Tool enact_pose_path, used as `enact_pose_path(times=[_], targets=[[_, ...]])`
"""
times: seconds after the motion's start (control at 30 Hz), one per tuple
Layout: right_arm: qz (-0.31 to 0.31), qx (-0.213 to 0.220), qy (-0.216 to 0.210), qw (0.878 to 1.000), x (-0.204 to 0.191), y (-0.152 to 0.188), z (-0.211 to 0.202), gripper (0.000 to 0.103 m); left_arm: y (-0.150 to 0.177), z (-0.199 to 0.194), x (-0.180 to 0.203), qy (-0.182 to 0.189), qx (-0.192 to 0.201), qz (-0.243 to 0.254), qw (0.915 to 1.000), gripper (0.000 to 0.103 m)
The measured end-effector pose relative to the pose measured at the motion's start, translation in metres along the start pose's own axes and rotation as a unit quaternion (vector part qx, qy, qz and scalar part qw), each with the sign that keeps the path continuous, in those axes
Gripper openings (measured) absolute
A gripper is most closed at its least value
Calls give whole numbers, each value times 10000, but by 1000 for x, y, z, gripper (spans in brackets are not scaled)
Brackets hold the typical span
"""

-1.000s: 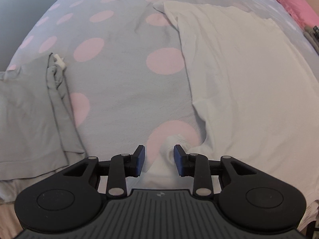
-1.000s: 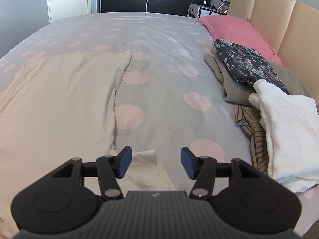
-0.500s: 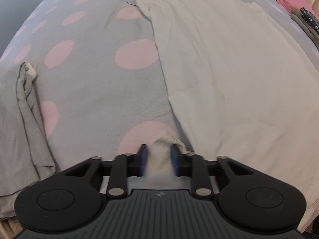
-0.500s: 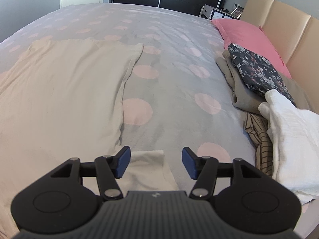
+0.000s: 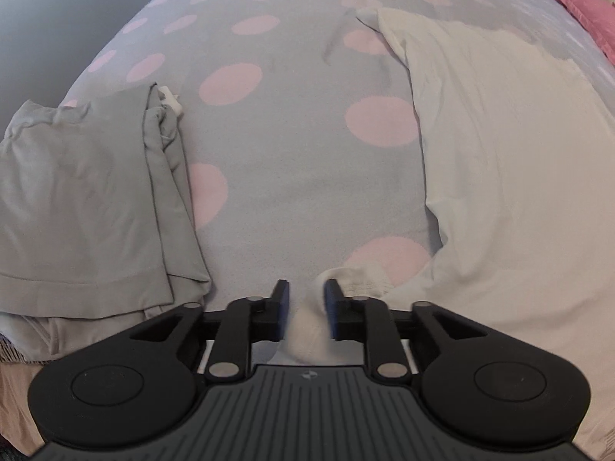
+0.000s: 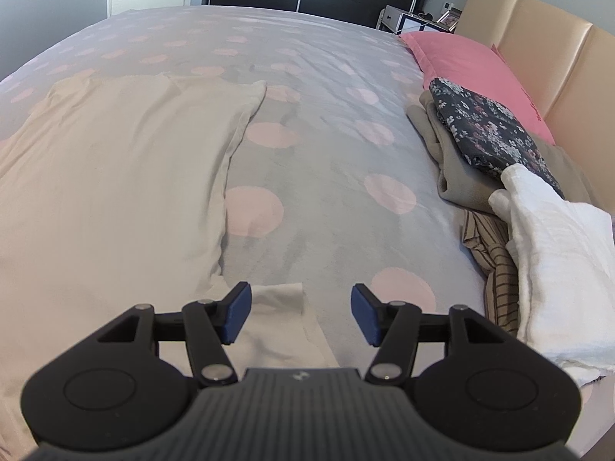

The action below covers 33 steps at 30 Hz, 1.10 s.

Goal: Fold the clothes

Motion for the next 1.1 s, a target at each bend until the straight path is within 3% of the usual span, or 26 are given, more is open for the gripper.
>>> enact_pose_path(times=[0.13,0.33,0.5,0.57,0.63,0.73,0.97,1.07,1.1], targets=[[374,0,-43,9993,16,-3,2,61,2,-5,-5,-26,100,-27,9999,39],[1193,-275,-465,9914,47,-13,25,59,2,-8,9,-333,230,273,9988,39],[1604,-592,-1055,9796,54,-17,59,58,-3,-11,7,-432,441,156,9980,39],[1669,-764,-1272,9747,47,-14,73,50,-5,-12,6,-460,515,99,9976,39],[1465,-1000,-1349,9749,35,-10,83,20,-6,-13,5,-487,590,41,9971,39],[953,-1148,-1053,9832,21,-6,89,9,-9,-13,3,-467,655,-44,9967,39],[927,-951,-404,9903,32,-9,83,7,-21,-20,3,-250,778,-175,9965,39],[1217,-897,-593,9867,40,-17,78,23,-29,-27,4,-70,866,-128,9961,39],[1322,-880,-674,9850,42,-21,77,32,-32,-30,4,-20,911,-138,9957,39]])
Point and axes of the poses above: each gripper's, at about its wrist camera, not at the fingertips, and z roughly the way its jaws point, x to its right, y to its underside, the point moved 5 cm from there along z, roughly the way its jaws point, and after that the axes turned 12 degrees about -x, right-handed, at the moved point
